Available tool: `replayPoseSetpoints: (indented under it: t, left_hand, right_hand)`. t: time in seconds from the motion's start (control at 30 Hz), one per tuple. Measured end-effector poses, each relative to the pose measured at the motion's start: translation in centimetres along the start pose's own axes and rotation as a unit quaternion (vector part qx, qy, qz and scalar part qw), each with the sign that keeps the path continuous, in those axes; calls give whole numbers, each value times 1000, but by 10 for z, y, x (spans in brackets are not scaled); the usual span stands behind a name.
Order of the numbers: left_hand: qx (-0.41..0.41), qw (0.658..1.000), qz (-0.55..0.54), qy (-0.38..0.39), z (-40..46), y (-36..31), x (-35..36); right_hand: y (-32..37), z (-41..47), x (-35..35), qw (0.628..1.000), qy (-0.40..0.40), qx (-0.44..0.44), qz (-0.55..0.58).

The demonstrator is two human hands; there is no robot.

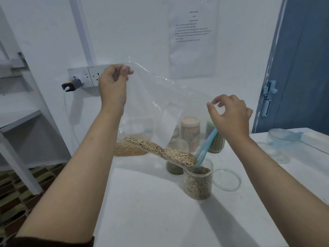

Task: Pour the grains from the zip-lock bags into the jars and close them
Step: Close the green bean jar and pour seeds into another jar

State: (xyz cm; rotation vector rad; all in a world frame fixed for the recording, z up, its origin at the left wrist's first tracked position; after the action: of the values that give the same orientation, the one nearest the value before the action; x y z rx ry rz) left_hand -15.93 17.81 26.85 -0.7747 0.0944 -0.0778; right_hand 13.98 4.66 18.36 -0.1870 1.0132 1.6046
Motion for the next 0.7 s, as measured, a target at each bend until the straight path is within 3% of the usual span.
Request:
replayPoseSetpoints:
  t: [0.17, 0.37, 0.5, 0.63, 0.7]
  left_hand:
    - [18, 1000, 5, -2, 0, -2, -1]
    - [59, 995, 58, 48, -2, -4, 1]
    - [69, 978, 144, 134, -5, -2, 9]
    - [-10, 958, 115, 263, -11, 15, 18]
    - [-8, 942, 179, 283, -14, 19, 16]
  right_hand:
    - [11, 11, 6, 999, 42, -23, 4]
    - [12, 12, 11, 998, 53, -22, 5]
    - [7, 6, 14, 999, 38, -8, 5]
    - [2, 2, 14, 999, 24, 2, 26]
    - [1, 2, 15, 999, 21, 1, 28]
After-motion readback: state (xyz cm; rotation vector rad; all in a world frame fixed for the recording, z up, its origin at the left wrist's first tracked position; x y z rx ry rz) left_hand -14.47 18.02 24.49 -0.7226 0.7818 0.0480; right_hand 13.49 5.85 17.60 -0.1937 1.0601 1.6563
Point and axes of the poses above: each hand's wrist, its own z-axis towards the middle knuckle, its own x-axis out of the palm, y = z × x, the point moved 8 cm from there along z, towards the middle knuckle, and after that the axes turned 14 degrees about y, right-handed, at the moved point
